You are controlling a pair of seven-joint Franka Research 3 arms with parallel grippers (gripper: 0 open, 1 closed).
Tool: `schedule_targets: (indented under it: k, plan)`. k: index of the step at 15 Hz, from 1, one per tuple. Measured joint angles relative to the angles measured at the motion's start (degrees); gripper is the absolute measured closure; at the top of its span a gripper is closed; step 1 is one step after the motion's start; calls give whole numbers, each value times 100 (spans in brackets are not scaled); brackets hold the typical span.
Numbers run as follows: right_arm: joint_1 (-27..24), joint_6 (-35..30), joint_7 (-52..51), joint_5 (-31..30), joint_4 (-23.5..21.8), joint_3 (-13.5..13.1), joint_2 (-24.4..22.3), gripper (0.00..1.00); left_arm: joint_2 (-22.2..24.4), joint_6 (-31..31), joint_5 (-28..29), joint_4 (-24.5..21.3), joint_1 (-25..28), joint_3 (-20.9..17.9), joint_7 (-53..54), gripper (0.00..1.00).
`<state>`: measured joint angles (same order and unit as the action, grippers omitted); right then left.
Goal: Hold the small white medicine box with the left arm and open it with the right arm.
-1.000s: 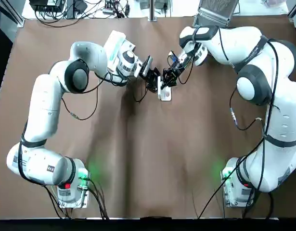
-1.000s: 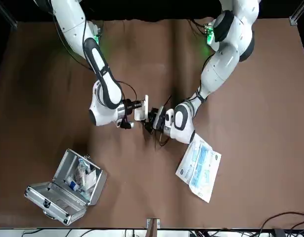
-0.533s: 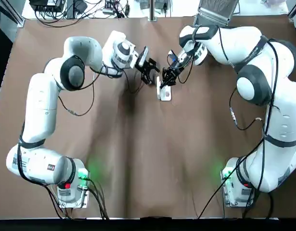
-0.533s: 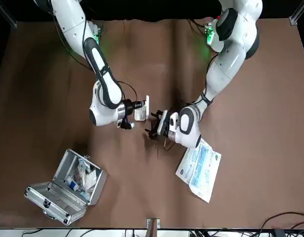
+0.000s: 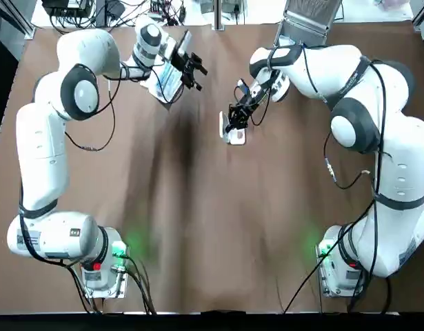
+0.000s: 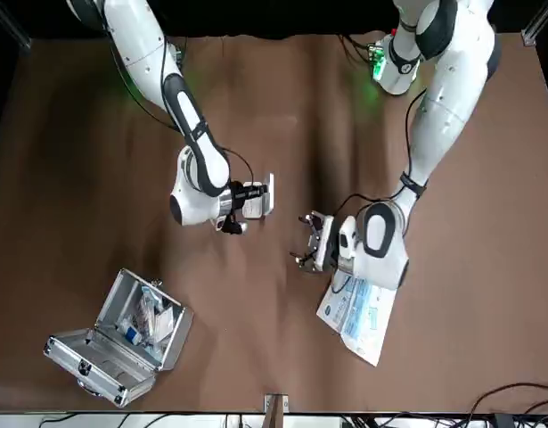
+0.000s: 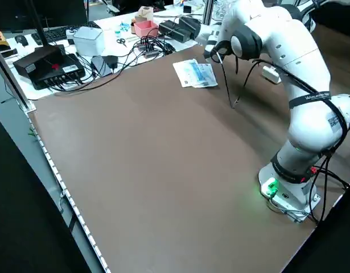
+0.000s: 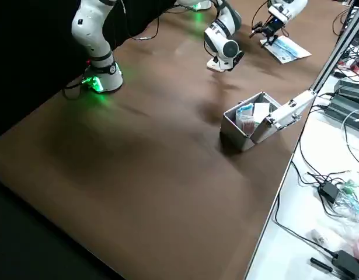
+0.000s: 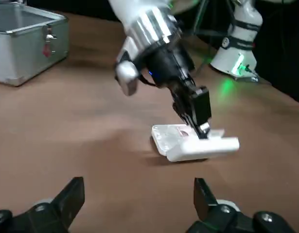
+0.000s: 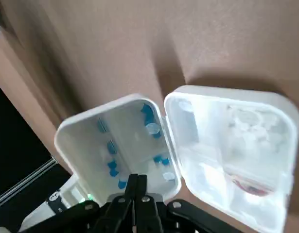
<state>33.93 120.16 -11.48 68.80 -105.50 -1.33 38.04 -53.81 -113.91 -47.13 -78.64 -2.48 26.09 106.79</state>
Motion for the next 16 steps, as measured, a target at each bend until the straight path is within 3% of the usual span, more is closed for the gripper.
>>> schedule_targets:
  k: [6,16]
  plan:
    - [151,282,0,72,94,0,156,99,467,608,32,3,304,-10,-1316,0]
    - [325,559,0,79,210,0,315,99,1338,1048,992,-8,883,-20,-2989,0]
